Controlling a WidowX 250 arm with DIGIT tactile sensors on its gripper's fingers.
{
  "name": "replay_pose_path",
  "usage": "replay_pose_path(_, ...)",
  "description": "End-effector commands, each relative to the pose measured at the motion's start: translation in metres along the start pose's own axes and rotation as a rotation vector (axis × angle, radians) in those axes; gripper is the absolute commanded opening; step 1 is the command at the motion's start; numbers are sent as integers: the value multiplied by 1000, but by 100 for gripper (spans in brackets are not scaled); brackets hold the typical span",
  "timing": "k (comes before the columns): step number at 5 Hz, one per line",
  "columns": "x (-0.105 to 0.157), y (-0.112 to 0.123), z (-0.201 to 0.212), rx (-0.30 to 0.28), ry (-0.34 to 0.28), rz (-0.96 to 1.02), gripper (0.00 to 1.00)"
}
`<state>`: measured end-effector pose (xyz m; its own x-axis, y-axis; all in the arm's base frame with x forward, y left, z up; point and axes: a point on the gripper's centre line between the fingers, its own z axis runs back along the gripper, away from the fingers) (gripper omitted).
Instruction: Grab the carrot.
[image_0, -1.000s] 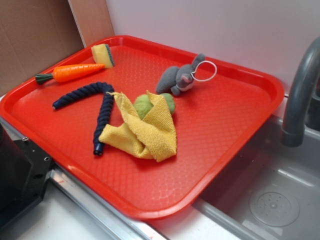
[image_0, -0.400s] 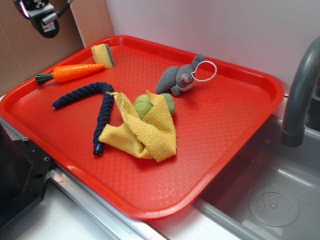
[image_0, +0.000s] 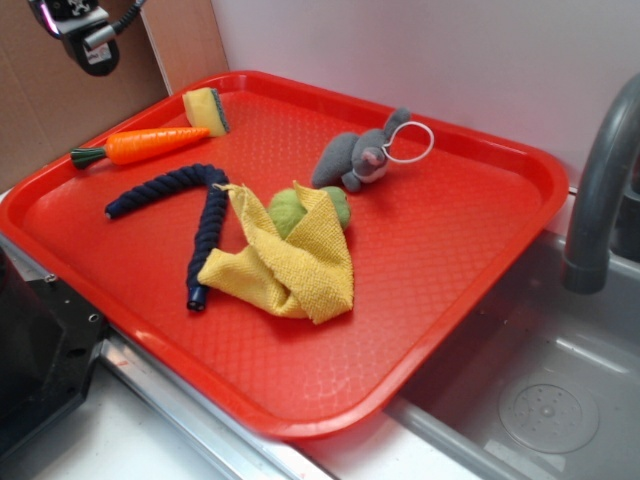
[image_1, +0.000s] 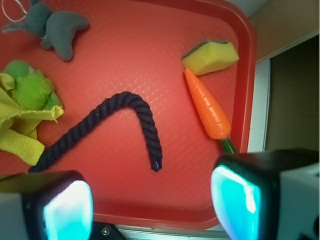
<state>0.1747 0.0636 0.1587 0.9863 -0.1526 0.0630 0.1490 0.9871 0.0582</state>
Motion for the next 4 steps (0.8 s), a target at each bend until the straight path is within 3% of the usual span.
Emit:
replay_pose_path(1,4,47,-46,-10,9,26,100)
replay_pose_path(2,22,52,-89,2,-4,-16,100)
replay_pose_path(3,30,71,-111,34,29,-15,100)
replay_pose_path(4,36,75,-133,30,52,-61,100)
